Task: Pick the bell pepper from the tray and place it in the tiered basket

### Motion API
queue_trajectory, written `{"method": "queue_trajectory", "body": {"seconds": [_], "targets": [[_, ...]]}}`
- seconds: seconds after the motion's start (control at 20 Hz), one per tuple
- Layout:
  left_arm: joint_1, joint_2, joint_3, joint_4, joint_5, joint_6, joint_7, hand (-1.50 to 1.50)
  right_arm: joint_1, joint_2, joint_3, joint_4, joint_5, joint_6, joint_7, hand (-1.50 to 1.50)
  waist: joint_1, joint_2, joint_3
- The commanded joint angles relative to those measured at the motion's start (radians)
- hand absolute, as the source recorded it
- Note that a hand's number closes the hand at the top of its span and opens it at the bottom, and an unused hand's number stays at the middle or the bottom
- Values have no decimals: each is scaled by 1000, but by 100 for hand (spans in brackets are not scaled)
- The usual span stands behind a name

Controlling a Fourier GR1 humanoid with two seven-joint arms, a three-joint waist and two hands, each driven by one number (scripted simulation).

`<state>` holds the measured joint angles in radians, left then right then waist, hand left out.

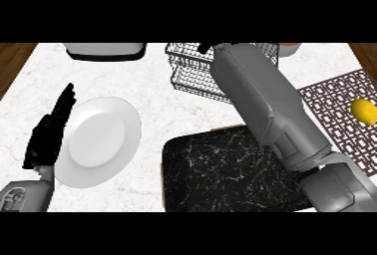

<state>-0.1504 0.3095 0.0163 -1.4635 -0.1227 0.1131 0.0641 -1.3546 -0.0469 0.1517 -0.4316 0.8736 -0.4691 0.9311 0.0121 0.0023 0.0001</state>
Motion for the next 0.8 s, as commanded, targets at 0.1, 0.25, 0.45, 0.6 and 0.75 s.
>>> {"method": "queue_trajectory", "body": {"seconds": [0.1,0.25,0.45,0.6,0.75], "targets": [[-48,11,18,17,3,-16,34,0,12,-44,-22,-93,32,-147,0,-150,-8,-2,0],[-6,-20,17,65,-7,3,-31,0,51,-23,22,-187,106,-160,109,-150,-25,-8,0],[47,-10,24,-3,-5,5,-7,0,30,-68,-18,-319,102,-50,242,-150,-37,-20,0],[63,-9,31,-5,-2,5,-3,0,129,-91,-49,-445,79,-41,256,-150,-52,-23,1],[67,-7,40,-13,-8,19,6,0,236,-100,-50,-600,45,46,263,-150,-84,-33,1]]}}
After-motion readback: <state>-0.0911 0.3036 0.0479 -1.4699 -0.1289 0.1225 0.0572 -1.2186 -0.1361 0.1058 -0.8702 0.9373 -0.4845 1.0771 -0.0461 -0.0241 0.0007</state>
